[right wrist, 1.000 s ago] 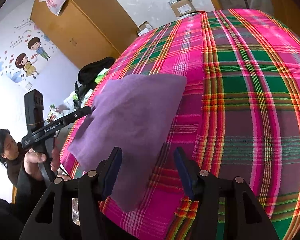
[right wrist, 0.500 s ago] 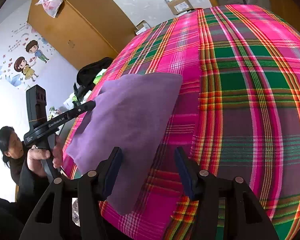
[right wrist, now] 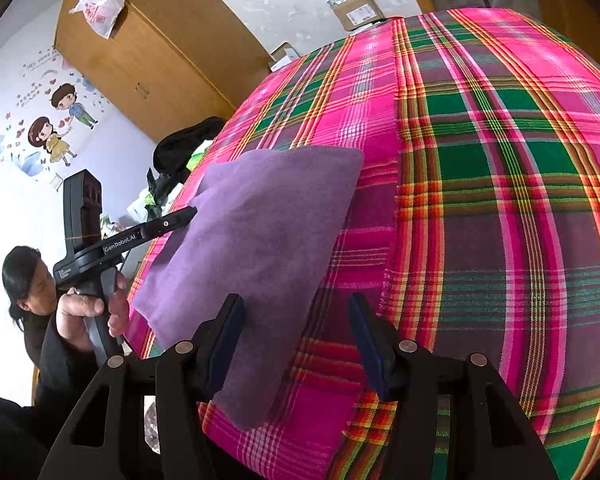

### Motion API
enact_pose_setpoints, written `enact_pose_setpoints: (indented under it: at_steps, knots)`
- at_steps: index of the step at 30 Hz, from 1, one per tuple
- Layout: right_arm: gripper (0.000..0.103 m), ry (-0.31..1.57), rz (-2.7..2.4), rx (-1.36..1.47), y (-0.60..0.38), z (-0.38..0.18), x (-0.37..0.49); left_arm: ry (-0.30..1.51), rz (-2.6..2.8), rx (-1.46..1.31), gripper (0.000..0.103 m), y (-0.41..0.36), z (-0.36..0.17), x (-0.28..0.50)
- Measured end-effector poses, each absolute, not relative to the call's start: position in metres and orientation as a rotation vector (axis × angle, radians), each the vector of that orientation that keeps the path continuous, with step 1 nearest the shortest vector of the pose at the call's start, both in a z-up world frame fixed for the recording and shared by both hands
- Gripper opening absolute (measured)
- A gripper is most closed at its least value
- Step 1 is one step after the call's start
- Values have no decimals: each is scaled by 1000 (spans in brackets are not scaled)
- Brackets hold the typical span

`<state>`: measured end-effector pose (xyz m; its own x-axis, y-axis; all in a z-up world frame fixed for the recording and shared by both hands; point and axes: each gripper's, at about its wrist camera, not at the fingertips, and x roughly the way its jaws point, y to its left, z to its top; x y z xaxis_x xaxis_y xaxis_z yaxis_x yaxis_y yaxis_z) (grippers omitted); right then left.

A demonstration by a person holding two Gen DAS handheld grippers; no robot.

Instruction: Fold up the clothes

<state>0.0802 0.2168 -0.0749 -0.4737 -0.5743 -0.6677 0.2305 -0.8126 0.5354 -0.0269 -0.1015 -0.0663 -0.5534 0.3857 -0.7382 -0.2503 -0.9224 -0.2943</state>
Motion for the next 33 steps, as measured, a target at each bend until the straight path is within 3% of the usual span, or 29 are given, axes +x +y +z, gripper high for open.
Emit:
enact_pose_setpoints:
  at_steps: [5, 21, 29, 33]
  knots:
    - [56, -522, -2293, 1233, 217, -74, 79, -249, 2539, -1164, 10, -107, -58, -19]
    - [56, -475, -2341, 1176, 220, -61, 67, -334, 2544, -1206, 17, -117, -62, -14]
    - [56, -410, -2401, 1099, 209, -51, 42, -340, 2555, -1147, 16, -116, -45, 28]
    - [56, -329, -2427, 1055, 197, -53, 30, -293, 2510, -1179, 16, -105, -61, 40]
